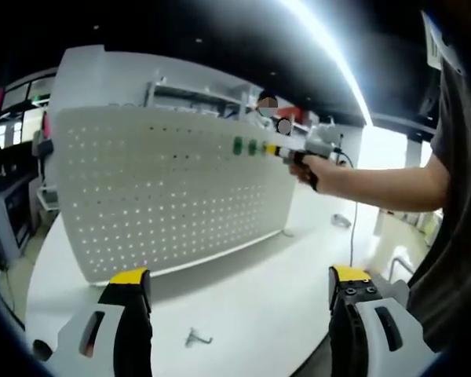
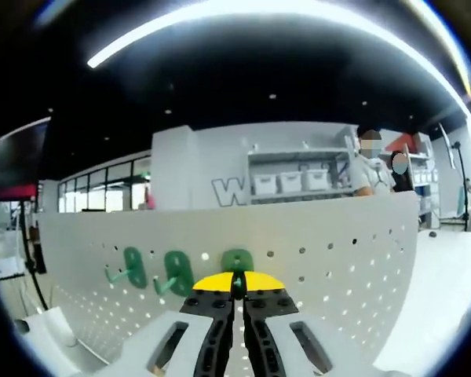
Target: Insert the hook assembly into the mounting plate slot until the hook locks in place.
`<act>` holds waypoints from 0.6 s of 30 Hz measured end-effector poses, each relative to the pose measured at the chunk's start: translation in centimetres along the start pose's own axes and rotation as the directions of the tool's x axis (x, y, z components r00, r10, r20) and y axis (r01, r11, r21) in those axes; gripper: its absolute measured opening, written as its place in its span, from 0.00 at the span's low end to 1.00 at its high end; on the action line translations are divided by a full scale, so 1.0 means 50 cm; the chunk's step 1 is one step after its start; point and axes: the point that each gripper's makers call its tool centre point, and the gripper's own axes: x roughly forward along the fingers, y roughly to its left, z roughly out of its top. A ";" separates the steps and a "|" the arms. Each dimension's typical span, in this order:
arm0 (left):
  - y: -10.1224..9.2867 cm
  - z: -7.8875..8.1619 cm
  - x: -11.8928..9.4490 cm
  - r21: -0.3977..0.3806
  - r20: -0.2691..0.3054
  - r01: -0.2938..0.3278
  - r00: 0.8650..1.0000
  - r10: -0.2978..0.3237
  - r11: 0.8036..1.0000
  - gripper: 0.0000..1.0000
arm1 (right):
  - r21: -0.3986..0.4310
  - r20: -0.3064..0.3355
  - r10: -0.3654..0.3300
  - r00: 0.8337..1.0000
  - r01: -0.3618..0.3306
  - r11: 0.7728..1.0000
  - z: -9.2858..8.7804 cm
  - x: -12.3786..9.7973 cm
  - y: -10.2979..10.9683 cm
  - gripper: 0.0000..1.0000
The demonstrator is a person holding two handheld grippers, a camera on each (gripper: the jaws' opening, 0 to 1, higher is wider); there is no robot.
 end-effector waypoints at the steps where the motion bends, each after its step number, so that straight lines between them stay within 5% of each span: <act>1: -0.001 -0.001 0.001 -0.001 -0.001 0.001 1.000 -0.001 1.000 0.95 | -0.004 -0.002 0.000 1.000 0.000 1.000 0.000 0.000 0.000 0.00; 18: 0.000 -0.004 -0.020 0.001 0.006 -0.021 1.000 0.021 1.000 0.95 | -0.021 -0.068 -0.016 0.998 0.015 1.000 0.007 -0.005 -0.005 0.11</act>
